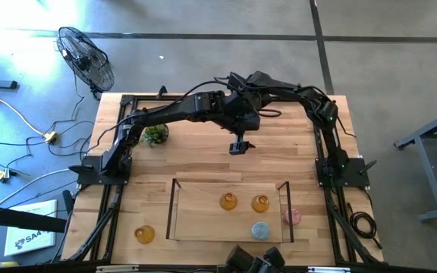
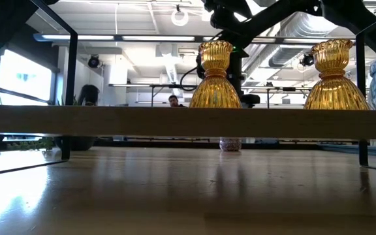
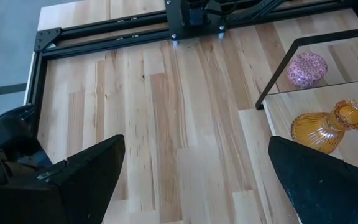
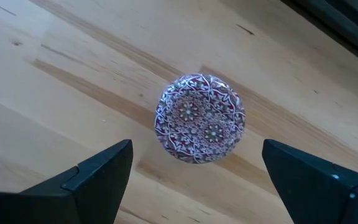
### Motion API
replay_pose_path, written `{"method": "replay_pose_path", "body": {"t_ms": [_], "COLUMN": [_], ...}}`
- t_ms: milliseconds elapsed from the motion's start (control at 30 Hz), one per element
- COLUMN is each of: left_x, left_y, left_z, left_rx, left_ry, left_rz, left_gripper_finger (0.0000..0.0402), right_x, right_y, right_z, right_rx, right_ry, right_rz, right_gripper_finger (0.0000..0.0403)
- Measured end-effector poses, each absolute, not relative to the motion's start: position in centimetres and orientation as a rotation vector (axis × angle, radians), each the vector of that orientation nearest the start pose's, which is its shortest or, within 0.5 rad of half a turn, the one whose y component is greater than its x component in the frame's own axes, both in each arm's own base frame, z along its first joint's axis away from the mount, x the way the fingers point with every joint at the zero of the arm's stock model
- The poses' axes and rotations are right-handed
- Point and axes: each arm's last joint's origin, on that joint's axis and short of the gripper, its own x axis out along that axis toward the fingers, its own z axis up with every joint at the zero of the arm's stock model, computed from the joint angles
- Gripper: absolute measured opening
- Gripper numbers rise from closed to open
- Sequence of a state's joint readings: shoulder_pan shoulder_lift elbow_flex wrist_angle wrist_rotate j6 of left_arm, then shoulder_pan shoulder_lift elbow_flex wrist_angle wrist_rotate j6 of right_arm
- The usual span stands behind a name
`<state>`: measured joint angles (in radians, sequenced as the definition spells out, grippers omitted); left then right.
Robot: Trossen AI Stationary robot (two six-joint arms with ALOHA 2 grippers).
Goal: Pick & Place candle stick holders
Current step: Put the red patterned scented candle on the shelf
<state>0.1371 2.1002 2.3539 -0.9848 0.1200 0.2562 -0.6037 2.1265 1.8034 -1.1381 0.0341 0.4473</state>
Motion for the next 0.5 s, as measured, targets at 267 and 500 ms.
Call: {"method": "replay_pose_path", "body": {"t_ms": [267,500], "left_x": [44.3,44.3], "left_y": [5.8,5.8], "left_z": [38.7,38.7], "left_rx": [0.151,0.151], "left_ry": [0.721,0.721], "left_rz": [-0.076,-0.076], "left_gripper_finger": [0.0390,0.0390], "right_x": [34.4,34.1], "right_y": [-24.2,-24.5], "right_z": [19.8,18.8], "right_rx": [0.811,0.809], "right_ry": [1.280,1.273], "right_rz": [-0.833,-0.840], "right_gripper_finger": [0.0353,0.0353]}}
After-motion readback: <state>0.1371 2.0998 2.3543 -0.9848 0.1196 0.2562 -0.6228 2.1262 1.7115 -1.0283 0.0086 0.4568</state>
